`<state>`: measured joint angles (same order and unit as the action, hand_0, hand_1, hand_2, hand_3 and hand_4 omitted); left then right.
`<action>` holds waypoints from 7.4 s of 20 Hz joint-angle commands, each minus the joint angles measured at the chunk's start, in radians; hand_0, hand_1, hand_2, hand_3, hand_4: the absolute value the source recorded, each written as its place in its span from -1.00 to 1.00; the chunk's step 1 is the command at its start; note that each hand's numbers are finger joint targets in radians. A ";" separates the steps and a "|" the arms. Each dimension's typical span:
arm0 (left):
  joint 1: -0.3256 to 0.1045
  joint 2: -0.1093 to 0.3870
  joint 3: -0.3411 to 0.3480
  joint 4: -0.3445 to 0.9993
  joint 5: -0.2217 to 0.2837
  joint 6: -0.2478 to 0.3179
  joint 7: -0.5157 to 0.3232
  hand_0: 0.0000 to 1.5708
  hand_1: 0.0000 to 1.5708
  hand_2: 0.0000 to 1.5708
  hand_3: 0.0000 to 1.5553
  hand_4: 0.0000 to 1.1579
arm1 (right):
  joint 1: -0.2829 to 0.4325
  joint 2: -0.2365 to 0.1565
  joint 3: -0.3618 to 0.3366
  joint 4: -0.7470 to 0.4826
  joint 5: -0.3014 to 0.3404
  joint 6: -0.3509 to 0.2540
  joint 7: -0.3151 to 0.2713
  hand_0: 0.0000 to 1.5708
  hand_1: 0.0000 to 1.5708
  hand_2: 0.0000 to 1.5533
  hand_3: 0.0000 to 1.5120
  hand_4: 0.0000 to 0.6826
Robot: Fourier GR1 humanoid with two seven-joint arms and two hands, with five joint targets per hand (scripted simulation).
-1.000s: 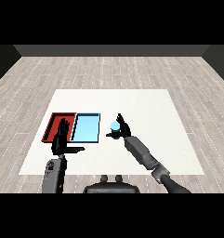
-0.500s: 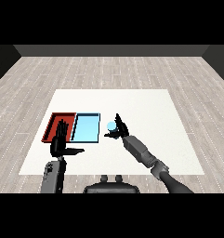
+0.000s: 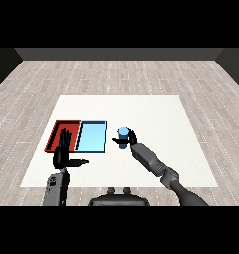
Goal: Pick the blue can and put it in the blue box
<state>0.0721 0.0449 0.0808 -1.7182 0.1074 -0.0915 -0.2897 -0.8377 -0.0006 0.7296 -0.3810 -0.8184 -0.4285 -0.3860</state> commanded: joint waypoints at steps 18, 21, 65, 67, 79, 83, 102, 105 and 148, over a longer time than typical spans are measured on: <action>-0.097 -0.011 -0.063 0.066 -0.042 -0.001 0.052 -1.00 -1.00 -1.00 -1.00 -1.00 | 0.083 -0.173 0.044 -0.378 0.184 -0.102 0.057 0.95 0.95 0.90 0.86 0.69; -0.189 -0.044 -0.147 0.081 -0.133 0.059 0.112 -1.00 -1.00 -1.00 -1.00 -1.00 | 0.077 -0.259 0.052 -0.529 0.196 -0.128 0.097 0.96 0.96 0.92 0.87 0.72; -0.380 -0.045 -0.435 0.362 0.015 0.313 0.116 -1.00 -1.00 -1.00 -1.00 -1.00 | 0.324 -0.105 -0.337 -1.078 0.888 0.081 0.492 0.88 0.88 0.87 0.83 0.73; -0.367 -0.045 -0.468 0.398 0.014 0.342 0.080 -1.00 -1.00 -1.00 -1.00 -1.00 | 0.376 -0.145 -0.321 -1.209 0.912 0.094 0.555 0.88 0.88 0.87 0.83 0.75; -0.428 -0.045 -0.506 0.469 0.047 0.403 0.088 -1.00 -1.00 -1.00 -1.00 -1.00 | 0.312 -0.031 -0.447 -1.104 0.995 0.208 0.540 0.90 0.90 0.88 0.83 0.67; -0.486 -0.045 -0.477 0.460 0.064 0.378 0.159 -1.00 -1.00 -1.00 -1.00 -1.00 | 0.287 0.000 -0.368 -1.106 1.024 0.151 0.591 0.90 0.90 0.87 0.83 0.63; -0.497 -0.045 -0.585 0.553 0.251 0.477 0.000 0.41 0.41 0.61 0.58 0.83 | 0.340 0.001 -0.277 -1.106 0.932 0.100 0.507 0.99 0.99 0.89 0.82 0.67; -0.503 -0.045 -0.638 0.490 0.211 0.553 0.089 1.00 1.00 1.00 0.97 0.99 | 0.328 0.001 -0.285 -1.103 0.947 0.106 0.525 0.89 0.89 0.88 0.82 0.66; -0.525 0.179 -0.332 0.686 0.083 0.524 0.089 1.00 1.00 1.00 0.91 0.97 | 0.590 -0.017 -0.580 -1.255 0.766 0.255 0.420 -1.00 -1.00 -1.00 -1.00 -1.00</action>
<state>-0.4595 0.1692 -0.3050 -1.0499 0.1974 0.4536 -0.2274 -0.2659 -0.0231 0.1620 -1.6142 -0.0385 -0.1765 0.0171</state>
